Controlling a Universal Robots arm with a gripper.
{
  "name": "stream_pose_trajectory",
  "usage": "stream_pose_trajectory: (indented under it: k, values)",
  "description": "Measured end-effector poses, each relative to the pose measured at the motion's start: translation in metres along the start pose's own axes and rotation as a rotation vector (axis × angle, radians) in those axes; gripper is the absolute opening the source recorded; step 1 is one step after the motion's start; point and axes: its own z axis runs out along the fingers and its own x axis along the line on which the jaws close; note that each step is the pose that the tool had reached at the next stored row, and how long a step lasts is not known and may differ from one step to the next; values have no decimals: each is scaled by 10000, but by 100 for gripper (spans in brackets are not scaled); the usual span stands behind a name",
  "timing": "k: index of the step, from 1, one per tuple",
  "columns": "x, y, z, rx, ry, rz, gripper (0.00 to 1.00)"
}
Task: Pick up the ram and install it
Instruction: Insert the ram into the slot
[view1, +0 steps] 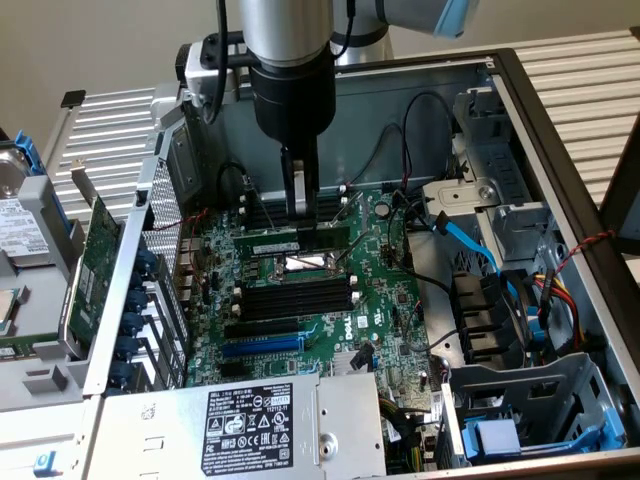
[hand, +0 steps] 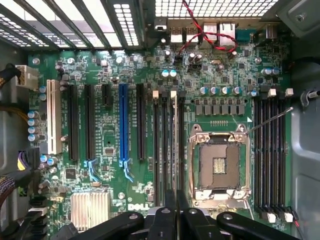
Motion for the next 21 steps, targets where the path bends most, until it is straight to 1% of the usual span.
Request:
stream_pose_trajectory:
  k: [2, 8, 17, 21]
  values:
    - [7, -1, 5, -2, -29, 0, 13]
    - [60, -3, 41, -1, -46, 1, 13]
    - [92, -4, 112, -2, -45, 3, 13]
    - [93, -5, 119, -2, -27, 2, 13]
